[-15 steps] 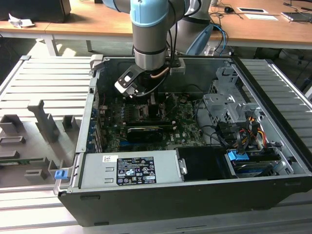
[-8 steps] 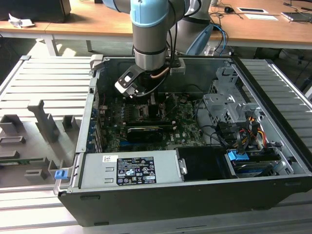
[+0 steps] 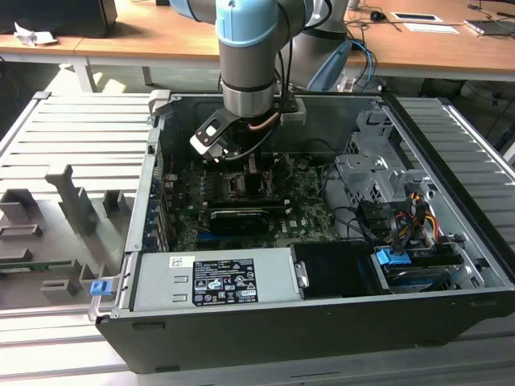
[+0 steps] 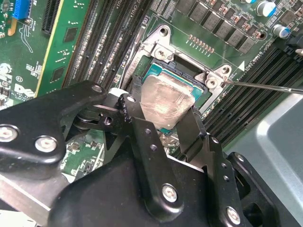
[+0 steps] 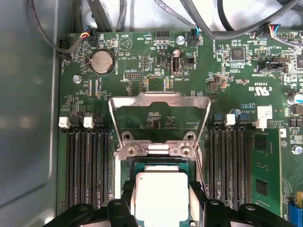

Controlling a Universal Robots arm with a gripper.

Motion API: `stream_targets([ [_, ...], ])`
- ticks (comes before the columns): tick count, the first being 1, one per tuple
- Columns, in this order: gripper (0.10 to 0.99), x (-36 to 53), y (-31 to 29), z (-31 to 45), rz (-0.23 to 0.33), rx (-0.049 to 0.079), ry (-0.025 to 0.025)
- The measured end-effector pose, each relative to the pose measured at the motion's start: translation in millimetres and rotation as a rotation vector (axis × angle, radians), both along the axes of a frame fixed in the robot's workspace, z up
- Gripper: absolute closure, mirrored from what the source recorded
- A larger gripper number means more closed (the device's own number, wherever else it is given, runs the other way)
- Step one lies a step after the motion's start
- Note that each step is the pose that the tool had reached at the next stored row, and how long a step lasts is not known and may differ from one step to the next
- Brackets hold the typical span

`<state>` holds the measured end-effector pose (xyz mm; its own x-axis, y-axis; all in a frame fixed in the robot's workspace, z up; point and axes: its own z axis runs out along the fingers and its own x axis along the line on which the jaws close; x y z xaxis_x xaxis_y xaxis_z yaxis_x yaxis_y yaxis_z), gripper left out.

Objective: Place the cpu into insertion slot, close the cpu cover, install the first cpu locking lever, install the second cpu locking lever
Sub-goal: 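Place the cpu into insertion slot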

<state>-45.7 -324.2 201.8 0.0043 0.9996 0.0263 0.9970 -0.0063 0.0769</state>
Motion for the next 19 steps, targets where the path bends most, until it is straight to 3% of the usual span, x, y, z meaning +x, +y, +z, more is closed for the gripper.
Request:
stream_targets([
  [12, 0.549, 0.4, 0.2, -1.5, -0.012, 0.0, -0.0001],
  [13, 0.475, 0.6, 0.2, -1.5, -0.012, 0.0, -0.0001],
  [19, 0.475, 4.8, 2.0, -1.7, -0.012, 0.008, -0.0001],
])
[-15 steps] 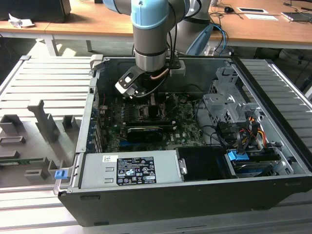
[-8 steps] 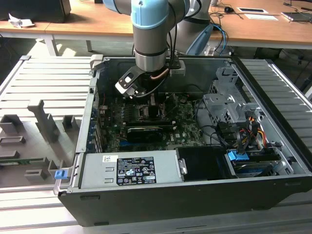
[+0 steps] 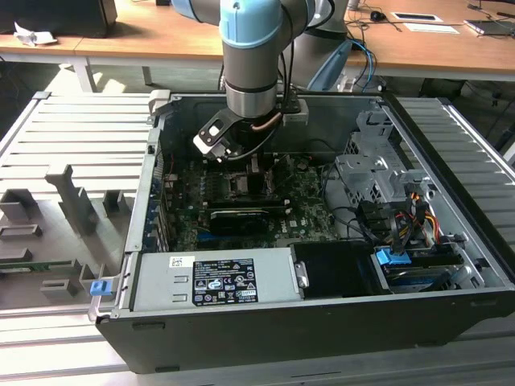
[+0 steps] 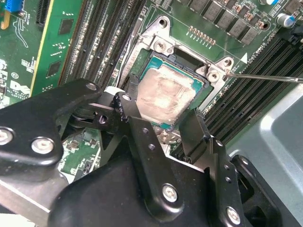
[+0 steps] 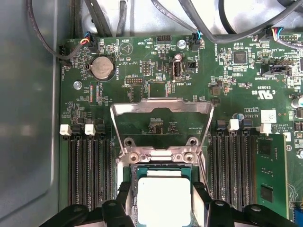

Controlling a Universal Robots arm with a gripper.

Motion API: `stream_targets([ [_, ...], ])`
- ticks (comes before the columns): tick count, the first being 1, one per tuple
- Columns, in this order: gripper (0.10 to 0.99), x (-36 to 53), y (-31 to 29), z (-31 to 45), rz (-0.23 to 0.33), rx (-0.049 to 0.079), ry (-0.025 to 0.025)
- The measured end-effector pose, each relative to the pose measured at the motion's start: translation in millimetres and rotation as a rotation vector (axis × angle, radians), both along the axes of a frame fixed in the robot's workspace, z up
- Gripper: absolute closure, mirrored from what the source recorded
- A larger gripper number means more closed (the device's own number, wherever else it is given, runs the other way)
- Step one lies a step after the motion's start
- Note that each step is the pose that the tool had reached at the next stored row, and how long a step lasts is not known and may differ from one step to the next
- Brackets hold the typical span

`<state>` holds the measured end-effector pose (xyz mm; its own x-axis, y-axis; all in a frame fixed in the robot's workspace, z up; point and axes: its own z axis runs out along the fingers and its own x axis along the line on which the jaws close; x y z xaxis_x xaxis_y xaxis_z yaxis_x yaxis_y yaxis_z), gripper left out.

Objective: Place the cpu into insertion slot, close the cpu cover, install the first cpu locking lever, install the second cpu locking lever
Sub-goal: 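Place the cpu into insertion slot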

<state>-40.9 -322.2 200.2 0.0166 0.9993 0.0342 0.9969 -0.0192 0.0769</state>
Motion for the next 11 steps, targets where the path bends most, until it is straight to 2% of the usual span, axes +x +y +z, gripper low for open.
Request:
stream_targets([
  [5, 0.475, 0.4, 0.3, 0.8, 0.0, 0.004, 0.0003],
  [11, 0.475, 0.5, 0.1, 9.8, 0.0, 0.004, 0.0005],
])
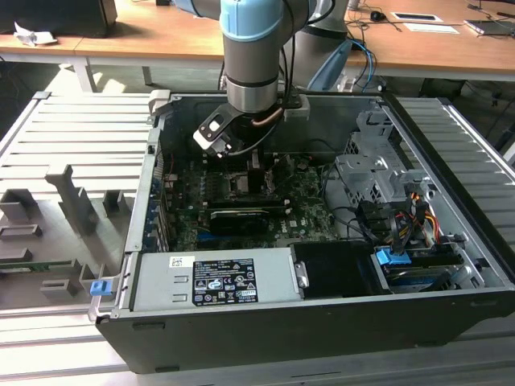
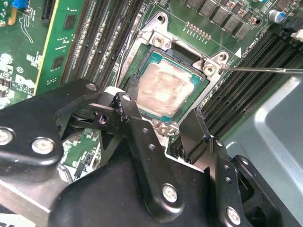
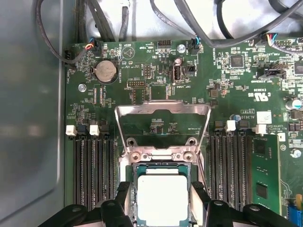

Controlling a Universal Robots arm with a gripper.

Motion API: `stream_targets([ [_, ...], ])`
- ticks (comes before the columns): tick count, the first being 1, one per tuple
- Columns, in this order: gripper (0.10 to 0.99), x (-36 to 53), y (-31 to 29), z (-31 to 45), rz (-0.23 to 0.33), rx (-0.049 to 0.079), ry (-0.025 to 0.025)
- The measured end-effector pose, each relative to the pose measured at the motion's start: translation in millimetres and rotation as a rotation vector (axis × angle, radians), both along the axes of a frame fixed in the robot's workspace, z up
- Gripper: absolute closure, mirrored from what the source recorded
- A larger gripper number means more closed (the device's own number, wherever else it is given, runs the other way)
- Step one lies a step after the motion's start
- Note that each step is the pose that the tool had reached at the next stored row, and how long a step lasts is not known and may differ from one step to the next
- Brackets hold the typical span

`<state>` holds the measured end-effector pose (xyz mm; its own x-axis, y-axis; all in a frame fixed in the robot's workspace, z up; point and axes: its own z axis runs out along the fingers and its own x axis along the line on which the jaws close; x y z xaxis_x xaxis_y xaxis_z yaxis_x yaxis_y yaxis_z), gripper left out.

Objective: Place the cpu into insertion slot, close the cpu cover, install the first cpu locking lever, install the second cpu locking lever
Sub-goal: 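Place the cpu into insertion slot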

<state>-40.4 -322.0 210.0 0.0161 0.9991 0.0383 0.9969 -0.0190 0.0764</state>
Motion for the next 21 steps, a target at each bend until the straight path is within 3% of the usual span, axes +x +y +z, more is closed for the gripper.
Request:
stream_targets([
  [2, 0.475, 0.0, -0.6, 2.4, 0.0, 0.0, 0.0],
  [4, 0.616, 0.0, -1.2, 5.3, 0.0, 0.0, 0.0],
  [5, 0.616, 0.0, -1.3, 5.9, 0.0, 0.0, 0.0],
  [8, 0.8, 0.0, -1.4, 7.7, 0.0, 0.0, 0.0],
  [9, 0.922, 0.0, -1.4, 8.7, 0.0, 0.0, 0.0],
  [10, 0.98, 0.0, -1.4, 10.0, 0.0, 0.0, 0.0],
  [21, 0.98, 0.0, -1.4, 16.0, 0.0, 0.0, 0.0],
])
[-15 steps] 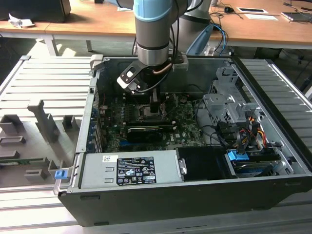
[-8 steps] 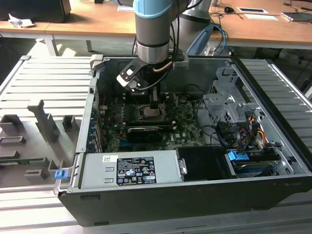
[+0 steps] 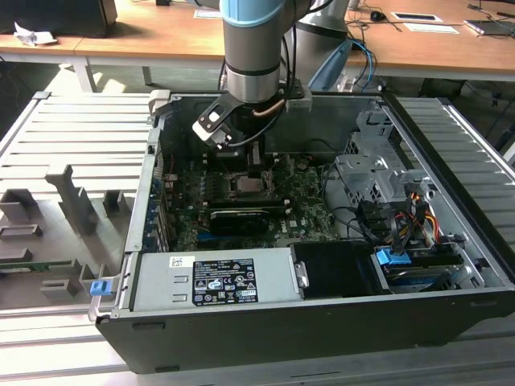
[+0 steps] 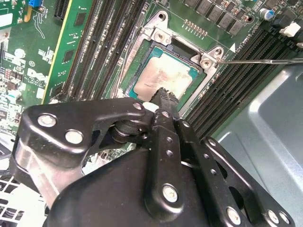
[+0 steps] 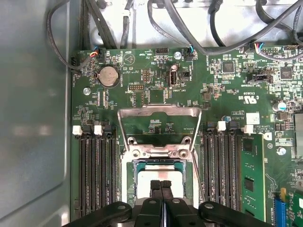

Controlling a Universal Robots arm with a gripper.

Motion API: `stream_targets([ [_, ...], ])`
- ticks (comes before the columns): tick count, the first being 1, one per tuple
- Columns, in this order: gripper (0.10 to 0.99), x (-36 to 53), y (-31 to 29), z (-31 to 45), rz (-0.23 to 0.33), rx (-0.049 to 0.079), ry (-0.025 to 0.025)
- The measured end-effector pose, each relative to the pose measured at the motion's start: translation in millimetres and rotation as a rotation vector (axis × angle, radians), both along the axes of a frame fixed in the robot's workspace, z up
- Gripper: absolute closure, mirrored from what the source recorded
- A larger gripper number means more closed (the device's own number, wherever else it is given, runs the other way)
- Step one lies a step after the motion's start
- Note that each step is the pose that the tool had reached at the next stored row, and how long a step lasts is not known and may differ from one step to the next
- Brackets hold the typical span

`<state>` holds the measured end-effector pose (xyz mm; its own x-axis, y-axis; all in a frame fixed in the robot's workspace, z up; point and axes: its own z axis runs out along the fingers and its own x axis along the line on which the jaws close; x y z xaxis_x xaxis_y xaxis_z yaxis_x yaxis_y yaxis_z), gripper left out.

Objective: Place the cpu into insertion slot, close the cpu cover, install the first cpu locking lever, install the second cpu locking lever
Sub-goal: 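Place the cpu into insertion slot, then close the cpu cover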

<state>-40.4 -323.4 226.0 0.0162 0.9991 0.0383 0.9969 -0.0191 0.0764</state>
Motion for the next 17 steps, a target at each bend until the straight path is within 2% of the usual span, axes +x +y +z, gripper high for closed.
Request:
stream_targets([
  [13, 0.98, 0.0, -0.5, 4.7, 0.0, 0.0, 0.0],
  [17, 0.98, 3.1, -0.8, 4.7, 0.0, 0.001, 0.0012],
])
